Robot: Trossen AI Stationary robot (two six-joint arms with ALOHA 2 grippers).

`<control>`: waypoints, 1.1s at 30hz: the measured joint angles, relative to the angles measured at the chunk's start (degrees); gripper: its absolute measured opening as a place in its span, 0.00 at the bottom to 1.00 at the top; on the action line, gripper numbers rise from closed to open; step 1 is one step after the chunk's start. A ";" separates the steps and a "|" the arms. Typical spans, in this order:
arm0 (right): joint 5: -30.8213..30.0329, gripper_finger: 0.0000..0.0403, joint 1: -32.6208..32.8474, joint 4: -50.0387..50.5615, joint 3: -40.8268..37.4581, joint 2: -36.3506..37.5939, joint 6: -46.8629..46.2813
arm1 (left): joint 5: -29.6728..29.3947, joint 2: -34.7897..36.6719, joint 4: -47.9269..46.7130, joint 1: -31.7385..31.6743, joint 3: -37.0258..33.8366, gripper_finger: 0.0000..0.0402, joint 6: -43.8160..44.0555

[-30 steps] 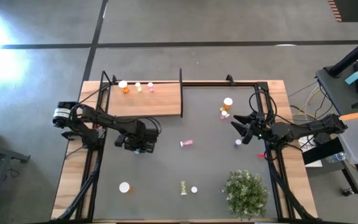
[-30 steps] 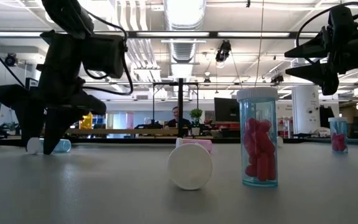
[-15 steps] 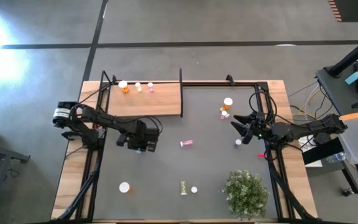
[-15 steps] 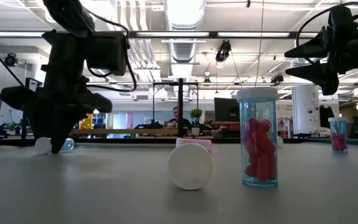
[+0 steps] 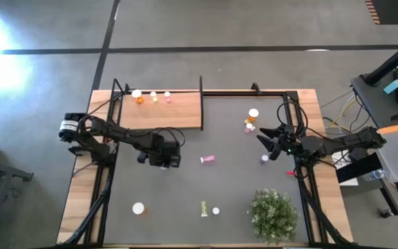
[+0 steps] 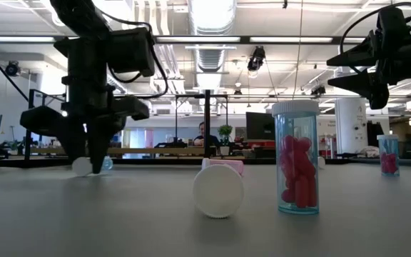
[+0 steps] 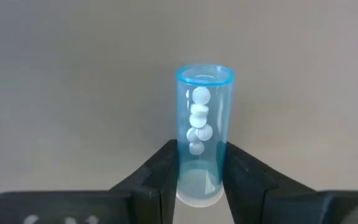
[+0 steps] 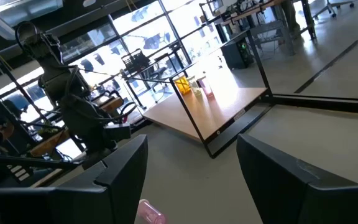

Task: Pick and place medicine bottles onto shelf by color
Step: Put the top left blue pill bottle on the shelf

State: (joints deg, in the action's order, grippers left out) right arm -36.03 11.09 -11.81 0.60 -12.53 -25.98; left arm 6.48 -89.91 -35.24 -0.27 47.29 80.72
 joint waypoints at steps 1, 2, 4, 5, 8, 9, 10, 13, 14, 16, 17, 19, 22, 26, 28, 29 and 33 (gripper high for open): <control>0.00 0.59 0.00 0.02 0.00 0.00 0.02 | 0.02 0.00 0.91 0.00 0.00 0.23 0.00; 0.00 0.59 0.00 0.00 0.00 0.00 0.02 | 0.02 0.00 1.37 0.00 0.00 0.23 0.00; 0.00 0.59 0.02 0.01 0.00 0.00 0.01 | -0.30 0.00 1.75 0.00 0.00 0.23 -0.05; 0.00 0.59 0.02 0.02 0.00 0.00 0.01 | -0.96 0.00 1.94 0.02 0.00 0.23 -0.08; 0.00 0.59 0.02 0.02 0.00 0.00 0.01 | -2.50 0.00 1.82 0.02 0.00 0.23 -1.13; 0.00 0.59 0.02 0.00 0.00 0.00 0.02 | -2.76 0.00 1.84 0.02 0.00 0.23 -2.28; 0.00 0.59 0.01 0.00 0.00 0.00 0.01 | -2.83 0.00 1.83 0.02 0.00 0.23 -3.93; 0.00 0.59 0.02 0.00 0.00 0.00 0.02 | -3.00 0.00 1.85 0.02 0.00 0.23 -11.04; 0.00 0.59 0.02 0.00 0.00 0.00 0.02 | -3.04 0.00 1.90 0.02 0.00 0.23 -13.92; 0.00 0.59 0.02 0.00 0.00 0.00 0.00 | -3.43 0.00 1.96 0.02 0.00 0.23 -20.18; 0.00 0.59 0.01 0.00 0.00 0.00 0.02 | -3.51 0.00 2.02 0.02 0.00 0.23 -23.50; 0.00 0.59 0.02 0.02 0.00 0.00 0.00 | -3.56 0.00 2.04 0.02 0.02 0.23 -31.01; 0.00 0.59 0.02 0.02 0.00 0.00 0.01 | -3.60 0.04 2.05 0.02 0.02 0.23 -42.02; 0.00 0.59 0.02 0.00 0.00 0.00 0.02 | -3.58 0.04 1.96 0.00 0.04 0.23 -58.70; 0.00 0.59 0.02 0.00 0.00 0.00 0.02 | -3.60 0.07 1.87 0.00 0.04 0.23 -66.47; 0.00 0.59 0.00 0.00 0.00 0.00 0.02 | -3.61 0.07 1.85 0.00 0.04 0.23 -70.18; 0.00 0.59 0.02 0.00 0.00 0.02 0.00 | -3.63 0.07 1.81 0.00 0.02 0.23 -83.13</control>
State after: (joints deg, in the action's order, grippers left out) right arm -36.03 11.11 -11.81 0.60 -12.52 -25.98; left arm 2.85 -89.84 -33.43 -0.27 47.31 -2.41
